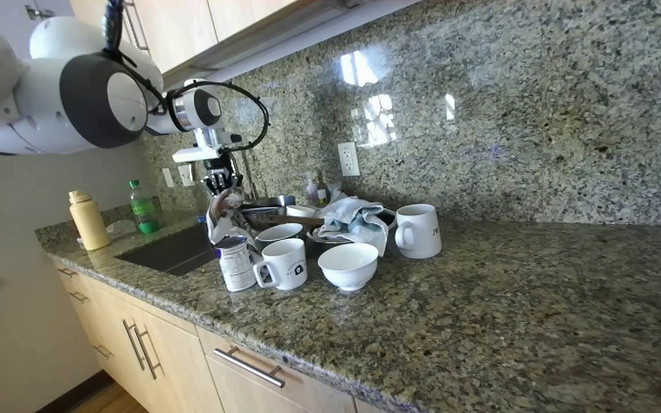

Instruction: Use the towel to wipe in the white bowl

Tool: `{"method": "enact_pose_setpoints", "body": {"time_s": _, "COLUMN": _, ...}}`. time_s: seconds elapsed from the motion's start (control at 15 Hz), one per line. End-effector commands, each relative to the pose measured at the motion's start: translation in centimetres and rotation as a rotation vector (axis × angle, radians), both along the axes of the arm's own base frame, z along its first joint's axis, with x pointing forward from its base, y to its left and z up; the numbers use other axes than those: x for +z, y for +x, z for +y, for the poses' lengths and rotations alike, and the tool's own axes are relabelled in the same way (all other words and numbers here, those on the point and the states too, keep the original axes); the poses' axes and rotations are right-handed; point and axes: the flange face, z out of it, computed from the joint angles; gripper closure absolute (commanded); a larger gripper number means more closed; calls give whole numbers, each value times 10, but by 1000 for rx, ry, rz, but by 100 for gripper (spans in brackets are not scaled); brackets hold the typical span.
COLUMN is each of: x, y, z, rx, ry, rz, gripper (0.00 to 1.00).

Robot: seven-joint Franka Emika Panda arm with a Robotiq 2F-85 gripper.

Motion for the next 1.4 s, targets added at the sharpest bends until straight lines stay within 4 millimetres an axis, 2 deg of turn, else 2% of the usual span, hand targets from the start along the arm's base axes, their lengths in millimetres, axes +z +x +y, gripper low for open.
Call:
{"method": "enact_pose_setpoints", "body": {"time_s": 0.0, "x": -6, "y": -2, "z": 0, "rx": 29, "ry": 20, "rz": 53, "gripper": 96}}
{"method": "enact_pose_setpoints", "body": {"time_s": 0.27, "x": -24, "y": -7, "z": 2, "rx": 37, "ry": 24, "rz": 110, "gripper": 96}}
{"method": "enact_pose_setpoints", "body": {"time_s": 0.6, "x": -59, "y": -7, "z": 2, "rx": -32, "ry": -18, "rz": 126, "gripper": 96}}
{"method": "enact_pose_setpoints", "body": {"time_s": 0.8, "x": -62, "y": -5, "z": -2, "rx": -84, "ry": -32, "rz": 123, "gripper": 96}}
{"method": "enact_pose_setpoints", "body": {"time_s": 0.87, "x": -62, "y": -5, "z": -2, "rx": -93, "ry": -37, "rz": 124, "gripper": 81}}
{"method": "enact_pose_setpoints", "body": {"time_s": 0.93, "x": -62, "y": -6, "z": -2, "rx": -98, "ry": -40, "rz": 127, "gripper": 59}}
{"method": "enact_pose_setpoints", "body": {"time_s": 1.07, "x": -62, "y": -6, "z": -2, "rx": -111, "ry": -49, "rz": 131, "gripper": 55}}
{"method": "enact_pose_setpoints", "body": {"time_s": 1.33, "x": -62, "y": -7, "z": -4, "rx": -109, "ry": -53, "rz": 138, "gripper": 26}}
